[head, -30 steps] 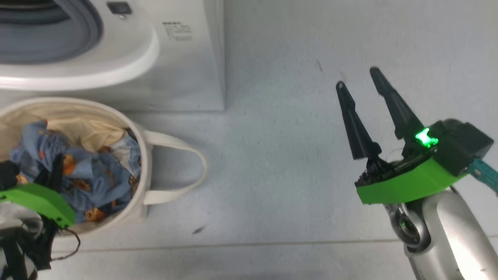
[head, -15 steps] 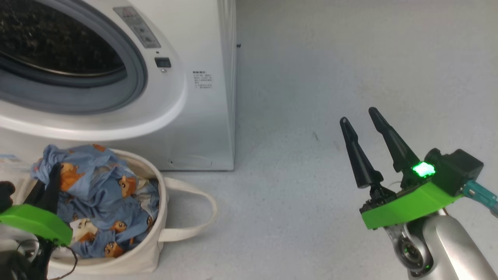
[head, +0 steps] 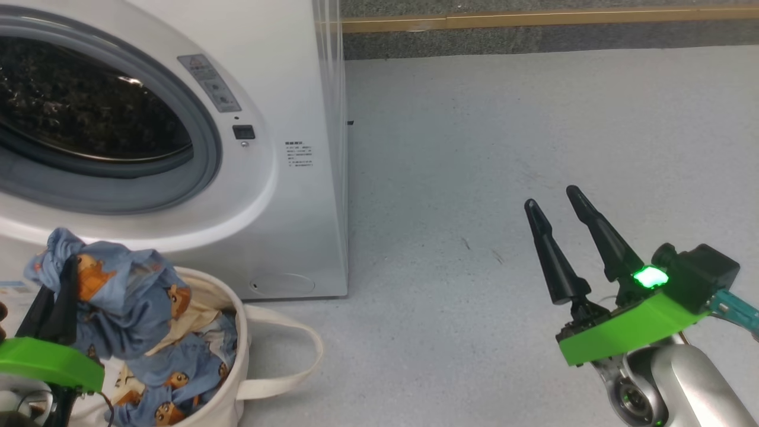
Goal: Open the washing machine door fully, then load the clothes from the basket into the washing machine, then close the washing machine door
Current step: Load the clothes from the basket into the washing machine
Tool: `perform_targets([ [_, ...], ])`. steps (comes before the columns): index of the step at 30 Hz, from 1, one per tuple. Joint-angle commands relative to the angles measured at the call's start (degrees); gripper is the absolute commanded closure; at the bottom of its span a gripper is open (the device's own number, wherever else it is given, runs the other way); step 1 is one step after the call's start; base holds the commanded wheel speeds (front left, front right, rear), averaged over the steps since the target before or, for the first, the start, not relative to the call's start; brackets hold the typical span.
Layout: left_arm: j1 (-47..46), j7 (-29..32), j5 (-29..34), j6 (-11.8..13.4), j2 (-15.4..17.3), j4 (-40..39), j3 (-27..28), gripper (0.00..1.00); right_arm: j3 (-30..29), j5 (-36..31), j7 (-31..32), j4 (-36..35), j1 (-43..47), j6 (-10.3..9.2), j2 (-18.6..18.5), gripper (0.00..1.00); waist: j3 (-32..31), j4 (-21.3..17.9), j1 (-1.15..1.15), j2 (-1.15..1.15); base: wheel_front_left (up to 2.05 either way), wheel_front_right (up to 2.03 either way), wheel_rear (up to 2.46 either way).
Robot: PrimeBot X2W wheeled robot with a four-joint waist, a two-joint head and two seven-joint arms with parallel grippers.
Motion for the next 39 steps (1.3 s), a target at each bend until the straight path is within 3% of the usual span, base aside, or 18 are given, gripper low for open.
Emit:
perform_targets([
  [1,-1.53,-0.79,0.99,0.34,2.13,-1.98,4.09,1.0,0.86,0.65,-0.37,-2.09,0.17,0.06,-0.63,0.0,-0.18,-0.4,0.01,-0.01,0.0,0.0,0.0],
  [10,-2.33,-0.8,2.62,-0.24,1.77,-2.02,6.98,1.0,0.82,0.63,-0.17,-2.42,0.57,0.06,-0.42,0.0,0.25,-1.32,0.01,-0.01,0.0,0.0,0.0],
  [19,-9.87,-0.37,3.12,-2.03,3.07,4.56,6.96,1.0,0.41,-0.64,0.48,-4.01,-0.55,0.06,0.56,0.0,3.84,-3.07,0.01,-0.01,0.0,0.0,0.0],
  [28,-23.27,0.49,2.17,-3.71,6.01,12.9,6.03,1.0,-0.9,-3.44,0.66,-6.71,-1.8,0.06,2.91,0.0,11.96,-5.93,0.01,-0.01,0.0,0.0,0.0],
  [39,-43.24,4.84,-3.45,-3.93,10.17,19.62,-2.7,1.0,-2.08,-7.66,-0.32,-10.36,-4.6,0.06,6.45,0.0,25.35,-8.01,0.01,-0.01,0.0,0.0,0.0],
])
